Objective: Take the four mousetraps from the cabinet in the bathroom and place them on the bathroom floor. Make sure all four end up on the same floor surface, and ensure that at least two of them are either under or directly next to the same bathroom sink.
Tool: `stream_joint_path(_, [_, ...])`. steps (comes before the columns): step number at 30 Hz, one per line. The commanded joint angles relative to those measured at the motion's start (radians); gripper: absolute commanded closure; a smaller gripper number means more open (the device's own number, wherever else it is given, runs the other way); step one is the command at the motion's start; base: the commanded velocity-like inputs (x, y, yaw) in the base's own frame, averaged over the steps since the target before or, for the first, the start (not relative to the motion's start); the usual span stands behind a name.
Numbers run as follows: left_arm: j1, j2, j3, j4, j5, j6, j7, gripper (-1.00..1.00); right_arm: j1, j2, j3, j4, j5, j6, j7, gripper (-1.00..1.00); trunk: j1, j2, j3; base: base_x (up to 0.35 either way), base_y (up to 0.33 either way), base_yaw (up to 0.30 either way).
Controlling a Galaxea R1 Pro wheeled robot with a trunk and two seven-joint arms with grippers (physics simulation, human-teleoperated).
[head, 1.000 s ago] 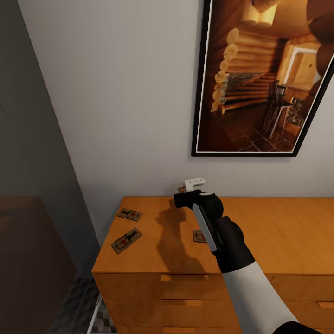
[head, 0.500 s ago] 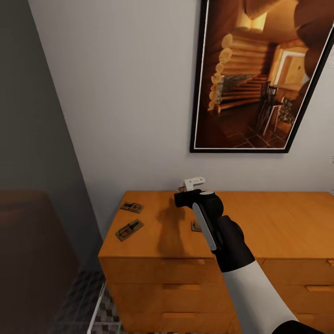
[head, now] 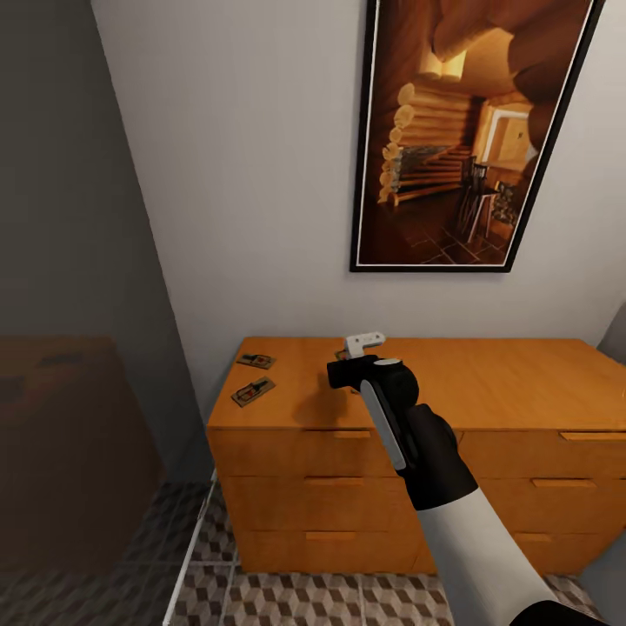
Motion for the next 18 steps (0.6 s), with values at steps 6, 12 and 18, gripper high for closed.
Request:
stream_joint_path(6, [0.0,0.001,-0.003,0.001,0.001,-0.003,0.0,-1.0,-0.001,0.0,0.001,-0.001,-0.011,0.003,-0.01,1.0,-0.001,-0.001,-0.001,-0.335,0.0,0.0])
stream_joint_path(12, [0.0,0.001,-0.003,0.001,0.001,-0.003,0.0,-1.0,-0.001,0.0,0.0,-0.001,-0.01,0.003,-0.01,1.0,-0.001,-0.001,-0.001,-0.335,0.0,0.0])
stream_joint_path(18, [-0.001,0.001,-0.004,0.0,0.001,-0.003,0.0,-1.0,-0.001,0.0,0.0,-0.001,-0.01,0.003,-0.01,1.0,-0.001,-0.001,-0.001,-0.335,0.0,0.0])
